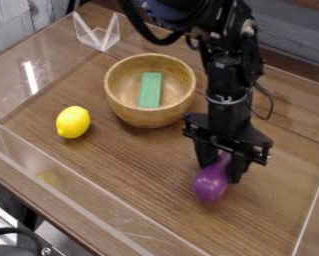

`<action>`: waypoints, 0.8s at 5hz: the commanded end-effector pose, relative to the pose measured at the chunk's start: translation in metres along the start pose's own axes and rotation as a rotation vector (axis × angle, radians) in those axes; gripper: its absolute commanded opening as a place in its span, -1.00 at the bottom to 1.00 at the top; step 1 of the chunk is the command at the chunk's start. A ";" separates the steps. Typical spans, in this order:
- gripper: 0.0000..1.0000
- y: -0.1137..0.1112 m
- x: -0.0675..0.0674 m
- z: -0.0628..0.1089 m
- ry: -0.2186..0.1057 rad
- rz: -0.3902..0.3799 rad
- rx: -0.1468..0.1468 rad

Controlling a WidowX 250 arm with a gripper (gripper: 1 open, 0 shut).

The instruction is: Put the purple eggplant in the brown bowl

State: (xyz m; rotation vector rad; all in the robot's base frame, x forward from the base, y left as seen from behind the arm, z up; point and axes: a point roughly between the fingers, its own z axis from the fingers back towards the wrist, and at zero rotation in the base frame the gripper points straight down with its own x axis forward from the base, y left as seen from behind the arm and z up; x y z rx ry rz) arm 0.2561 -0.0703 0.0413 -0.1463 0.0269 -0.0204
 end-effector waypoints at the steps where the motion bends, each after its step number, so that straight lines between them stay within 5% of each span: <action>1: -1.00 0.000 0.013 0.029 -0.082 0.000 -0.005; 4: -1.00 0.012 0.024 0.058 -0.118 0.034 -0.004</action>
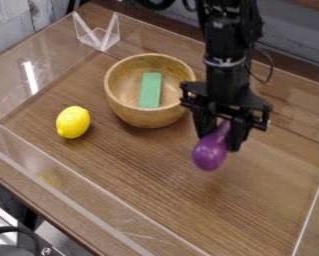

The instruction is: Put the purple eggplant in the brown bowl

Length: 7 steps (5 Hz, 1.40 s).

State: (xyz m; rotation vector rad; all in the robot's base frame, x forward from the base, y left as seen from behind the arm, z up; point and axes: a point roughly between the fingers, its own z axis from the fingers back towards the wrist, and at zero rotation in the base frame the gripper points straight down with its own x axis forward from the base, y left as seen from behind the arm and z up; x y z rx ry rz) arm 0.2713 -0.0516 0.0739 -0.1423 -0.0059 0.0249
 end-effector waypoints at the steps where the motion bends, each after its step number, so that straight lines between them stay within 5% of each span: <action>1: -1.00 0.006 0.016 0.030 -0.098 0.011 -0.007; 4: -1.00 0.087 0.045 0.053 -0.150 0.117 0.031; 7: -1.00 0.104 0.041 0.029 -0.125 0.133 0.074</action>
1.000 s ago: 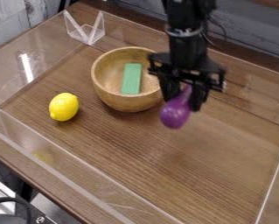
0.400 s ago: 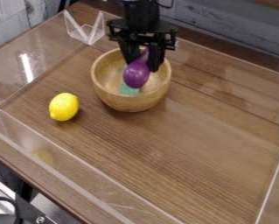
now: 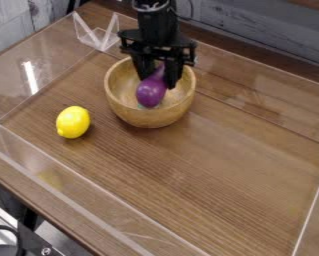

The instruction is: Put the purple eggplant in the brown bowl

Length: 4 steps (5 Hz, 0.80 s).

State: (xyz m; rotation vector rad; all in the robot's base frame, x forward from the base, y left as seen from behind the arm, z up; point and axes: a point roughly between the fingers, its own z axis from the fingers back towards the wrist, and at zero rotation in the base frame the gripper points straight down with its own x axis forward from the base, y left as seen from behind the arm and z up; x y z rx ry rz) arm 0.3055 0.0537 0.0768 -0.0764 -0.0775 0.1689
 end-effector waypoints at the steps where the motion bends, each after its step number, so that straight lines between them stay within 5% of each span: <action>1: -1.00 0.001 0.004 0.006 -0.034 0.000 0.013; 3: -1.00 0.001 0.002 0.000 -0.019 0.009 0.020; 4: 1.00 -0.001 0.004 0.001 -0.015 0.012 0.022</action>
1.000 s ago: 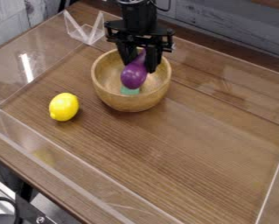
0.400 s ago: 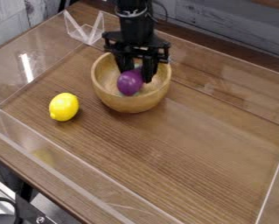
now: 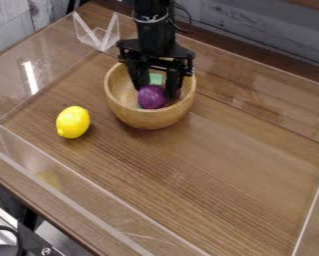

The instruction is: Put the purple eggplant in the brown bowl

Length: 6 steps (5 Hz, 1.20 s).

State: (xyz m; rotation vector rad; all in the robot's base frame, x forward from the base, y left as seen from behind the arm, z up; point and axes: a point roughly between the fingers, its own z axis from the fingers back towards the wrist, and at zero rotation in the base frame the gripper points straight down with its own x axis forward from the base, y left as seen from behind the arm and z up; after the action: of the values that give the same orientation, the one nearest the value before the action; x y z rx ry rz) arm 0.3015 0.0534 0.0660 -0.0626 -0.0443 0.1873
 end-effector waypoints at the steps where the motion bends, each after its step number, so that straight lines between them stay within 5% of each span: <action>1: 1.00 -0.004 0.010 0.014 -0.045 -0.003 0.004; 6: 1.00 -0.006 0.029 0.003 -0.056 0.029 0.021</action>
State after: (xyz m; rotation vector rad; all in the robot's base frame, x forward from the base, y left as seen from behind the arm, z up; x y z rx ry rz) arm 0.3187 0.0529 0.0527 -0.0441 -0.0316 0.2306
